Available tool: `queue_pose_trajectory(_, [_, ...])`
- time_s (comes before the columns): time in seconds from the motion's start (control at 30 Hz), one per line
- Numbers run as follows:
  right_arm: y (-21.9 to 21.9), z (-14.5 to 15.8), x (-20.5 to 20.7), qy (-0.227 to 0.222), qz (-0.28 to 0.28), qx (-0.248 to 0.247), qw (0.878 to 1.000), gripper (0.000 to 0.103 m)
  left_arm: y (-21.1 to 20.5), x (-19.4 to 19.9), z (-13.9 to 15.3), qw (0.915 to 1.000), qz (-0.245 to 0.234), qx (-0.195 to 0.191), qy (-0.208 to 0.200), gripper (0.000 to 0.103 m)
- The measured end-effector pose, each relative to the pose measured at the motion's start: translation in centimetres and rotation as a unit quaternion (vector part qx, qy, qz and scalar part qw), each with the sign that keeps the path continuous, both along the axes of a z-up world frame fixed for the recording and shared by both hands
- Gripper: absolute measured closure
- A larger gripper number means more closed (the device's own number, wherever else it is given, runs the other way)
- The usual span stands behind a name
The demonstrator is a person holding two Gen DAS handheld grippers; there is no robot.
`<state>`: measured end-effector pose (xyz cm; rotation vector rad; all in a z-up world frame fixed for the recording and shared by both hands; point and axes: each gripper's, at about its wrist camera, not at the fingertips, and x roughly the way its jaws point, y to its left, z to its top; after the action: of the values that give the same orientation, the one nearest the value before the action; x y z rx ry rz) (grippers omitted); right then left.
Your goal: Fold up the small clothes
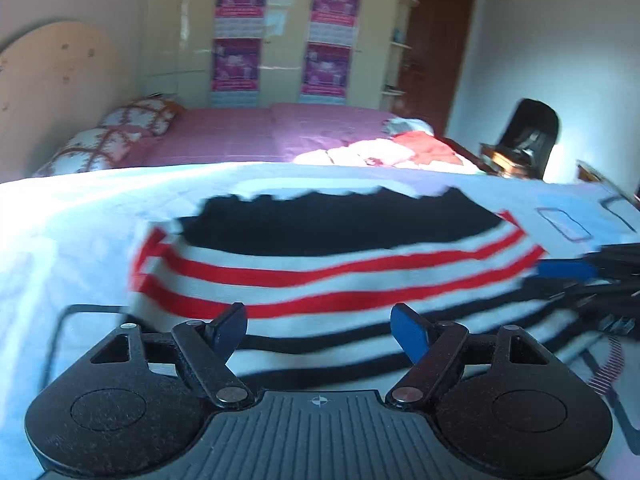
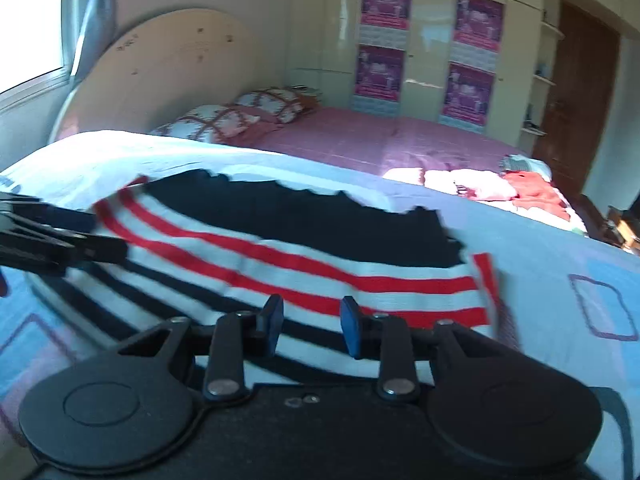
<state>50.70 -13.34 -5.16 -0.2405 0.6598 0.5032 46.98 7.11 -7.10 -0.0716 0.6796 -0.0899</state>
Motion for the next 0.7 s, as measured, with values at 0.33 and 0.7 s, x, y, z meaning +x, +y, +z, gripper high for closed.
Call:
queue_pose_trajectory(0.33, [2.1,-2.8,-2.4,0.017,0.017,-0.059,0.998,0.075,-1.9,-3.1,-2.9,0.9980,0.008,0.058,0.024,0.026])
queue_pose_trajectory(0.7, [-11.4,-3.7,-2.9,0.045,-0.084,-0.025,0.995,0.074,3.9,-6.6,-4.1,0.9966,0.070,0.016,0.040,0.023])
